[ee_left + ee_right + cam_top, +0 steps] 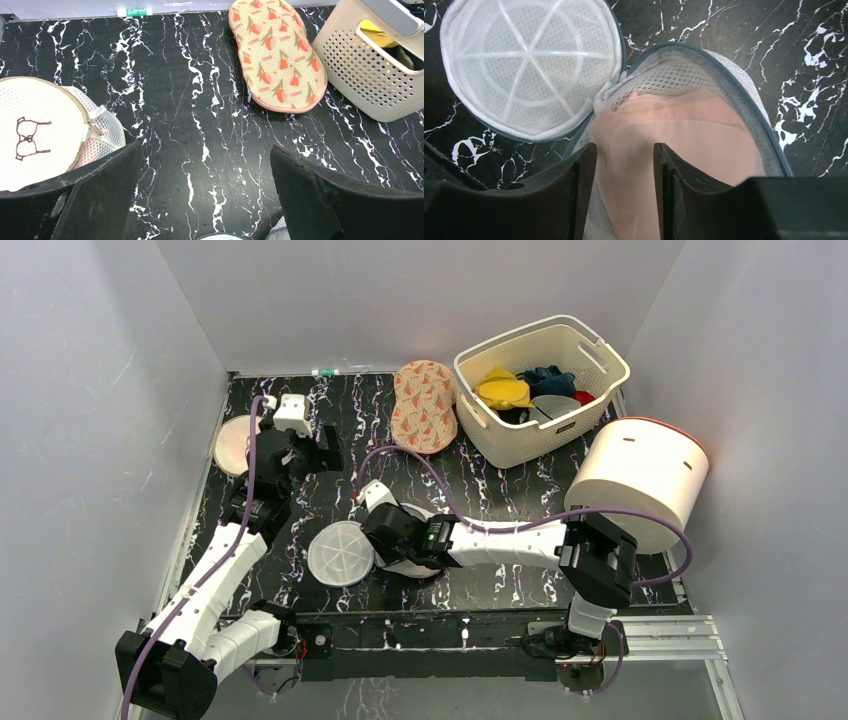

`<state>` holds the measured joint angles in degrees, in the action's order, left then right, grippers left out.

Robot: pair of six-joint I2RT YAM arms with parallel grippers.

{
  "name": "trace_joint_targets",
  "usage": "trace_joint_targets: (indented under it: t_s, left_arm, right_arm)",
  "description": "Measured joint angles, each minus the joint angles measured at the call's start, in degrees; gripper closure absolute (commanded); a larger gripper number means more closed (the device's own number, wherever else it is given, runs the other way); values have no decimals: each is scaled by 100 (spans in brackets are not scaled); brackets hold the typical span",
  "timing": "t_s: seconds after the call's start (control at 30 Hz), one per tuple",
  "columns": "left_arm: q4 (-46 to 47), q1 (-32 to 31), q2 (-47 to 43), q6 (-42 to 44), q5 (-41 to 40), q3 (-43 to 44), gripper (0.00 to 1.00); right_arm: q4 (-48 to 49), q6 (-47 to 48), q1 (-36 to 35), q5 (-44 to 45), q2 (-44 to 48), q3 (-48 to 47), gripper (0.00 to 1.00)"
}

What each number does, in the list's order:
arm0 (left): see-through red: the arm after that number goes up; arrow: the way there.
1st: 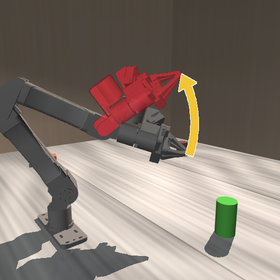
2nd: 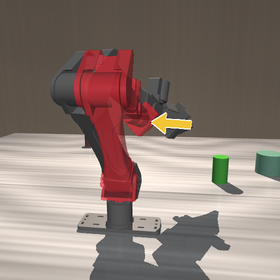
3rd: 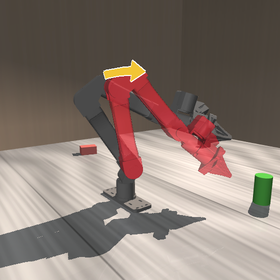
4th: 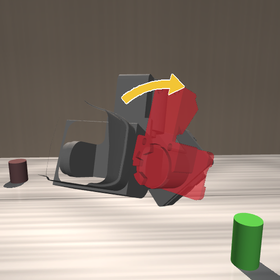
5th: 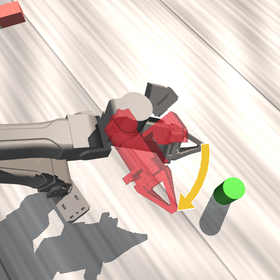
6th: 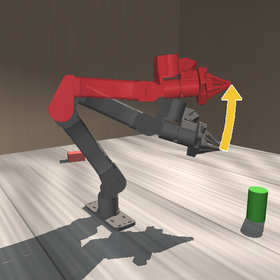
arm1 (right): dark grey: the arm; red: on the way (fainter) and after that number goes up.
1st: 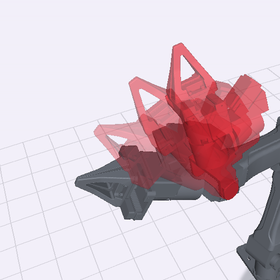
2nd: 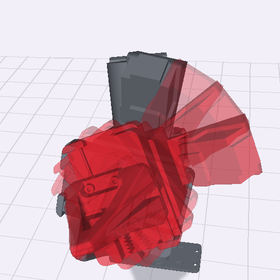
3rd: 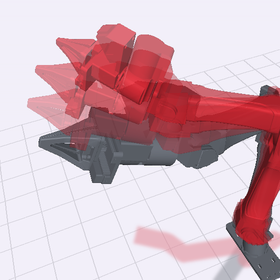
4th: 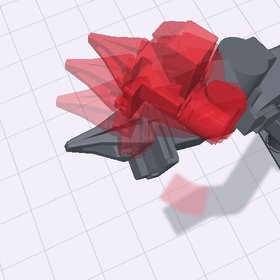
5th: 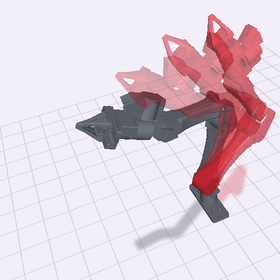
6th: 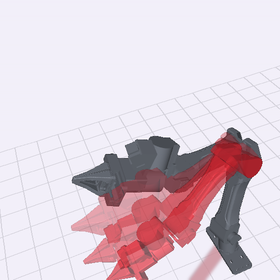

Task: Unzip the laundry bag and remove the bra
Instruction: Pick up the bra from the laundry bag.

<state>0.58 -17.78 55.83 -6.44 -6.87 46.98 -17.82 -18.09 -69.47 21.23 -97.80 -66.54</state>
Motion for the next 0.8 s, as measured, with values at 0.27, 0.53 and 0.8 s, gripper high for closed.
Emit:
trace_joint_targets:
  t_s: [0.27,0.53,0.8]
  left_arm:
    - [0,-20,0,-2,2,0,2]
    - [0,-35,0,-2,4,0,2]
    - [0,-42,0,-2,4,0,2]
  right_arm:
    - [13,-2,0,-188,-170,-7,64]
    - [7,-15,0,-186,-190,-24,71]
    - [7,-17,0,-151,-190,-24,73]
